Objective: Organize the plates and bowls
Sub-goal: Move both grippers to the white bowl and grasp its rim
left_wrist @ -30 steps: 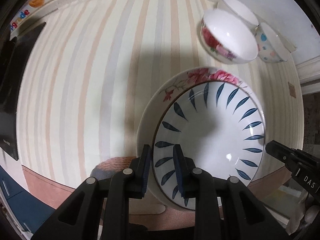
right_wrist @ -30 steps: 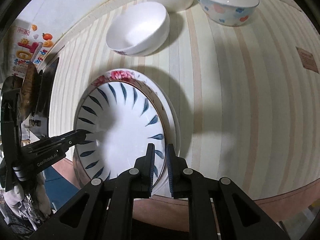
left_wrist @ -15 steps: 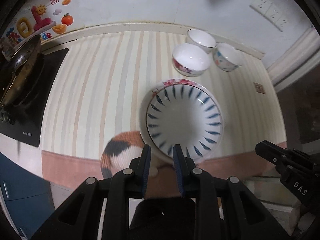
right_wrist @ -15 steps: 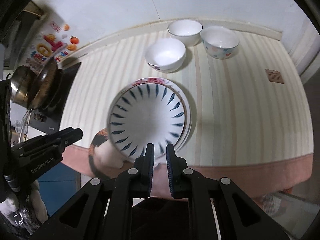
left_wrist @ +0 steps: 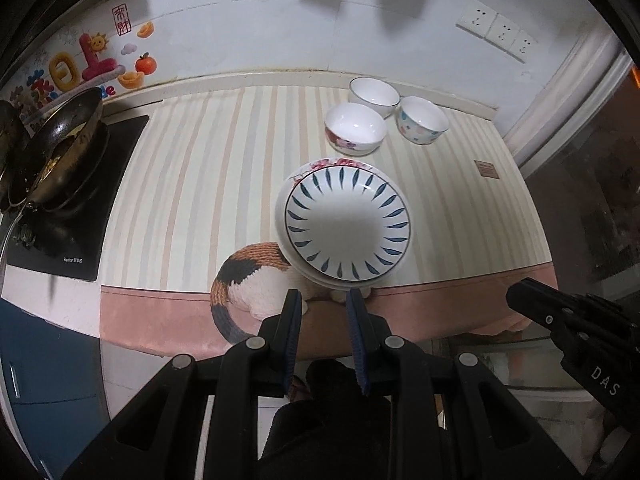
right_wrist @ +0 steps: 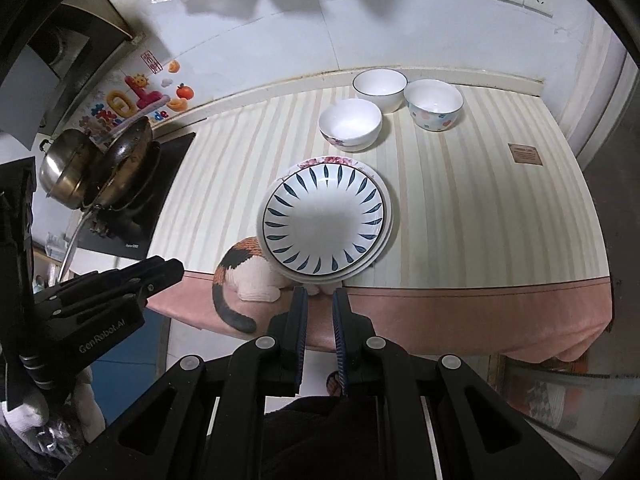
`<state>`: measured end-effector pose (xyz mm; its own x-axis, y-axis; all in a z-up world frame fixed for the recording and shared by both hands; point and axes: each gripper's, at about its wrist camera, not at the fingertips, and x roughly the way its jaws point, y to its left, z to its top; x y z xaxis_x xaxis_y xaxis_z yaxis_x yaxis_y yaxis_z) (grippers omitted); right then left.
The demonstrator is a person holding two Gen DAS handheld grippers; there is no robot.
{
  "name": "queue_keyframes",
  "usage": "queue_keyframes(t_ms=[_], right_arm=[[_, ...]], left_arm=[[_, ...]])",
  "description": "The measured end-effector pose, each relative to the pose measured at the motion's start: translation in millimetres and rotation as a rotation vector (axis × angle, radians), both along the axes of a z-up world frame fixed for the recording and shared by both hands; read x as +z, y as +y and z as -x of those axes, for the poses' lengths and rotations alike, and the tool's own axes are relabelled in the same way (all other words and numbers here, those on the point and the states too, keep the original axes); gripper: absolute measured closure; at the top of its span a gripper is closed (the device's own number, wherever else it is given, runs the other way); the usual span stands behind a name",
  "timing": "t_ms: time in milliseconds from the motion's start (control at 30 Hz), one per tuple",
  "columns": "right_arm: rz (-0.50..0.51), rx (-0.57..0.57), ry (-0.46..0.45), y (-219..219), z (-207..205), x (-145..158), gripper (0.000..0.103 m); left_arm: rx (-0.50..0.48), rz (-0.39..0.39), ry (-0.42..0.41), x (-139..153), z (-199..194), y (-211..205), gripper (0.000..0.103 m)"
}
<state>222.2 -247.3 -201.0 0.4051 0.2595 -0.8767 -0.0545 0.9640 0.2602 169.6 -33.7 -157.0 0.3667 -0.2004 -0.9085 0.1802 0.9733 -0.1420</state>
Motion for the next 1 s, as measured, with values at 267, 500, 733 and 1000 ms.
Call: queue_keyframes(t_ms=[267, 500, 733, 1000], right_arm=[[-0.026, -0.023, -0.04, -10, -4, 17, 0.088], [-0.09, -0.023, 0.0, -33, -67, 2, 0.063], [-0.121, -0.013, 0.054, -55, -171, -38, 0.063], [-0.147, -0.019, 0.151, -72, -304, -116, 0.063]], left_arm=[[-0.007, -0.022, -0.029, 9, -14, -16, 0.081], [0.075, 0.004, 0.001, -4, -88, -25, 0.075], [0.177, 0.019, 0.078, -41, -188, -38, 0.075], [0.176, 0.0, 0.229, -121, -293, -66, 0.075]])
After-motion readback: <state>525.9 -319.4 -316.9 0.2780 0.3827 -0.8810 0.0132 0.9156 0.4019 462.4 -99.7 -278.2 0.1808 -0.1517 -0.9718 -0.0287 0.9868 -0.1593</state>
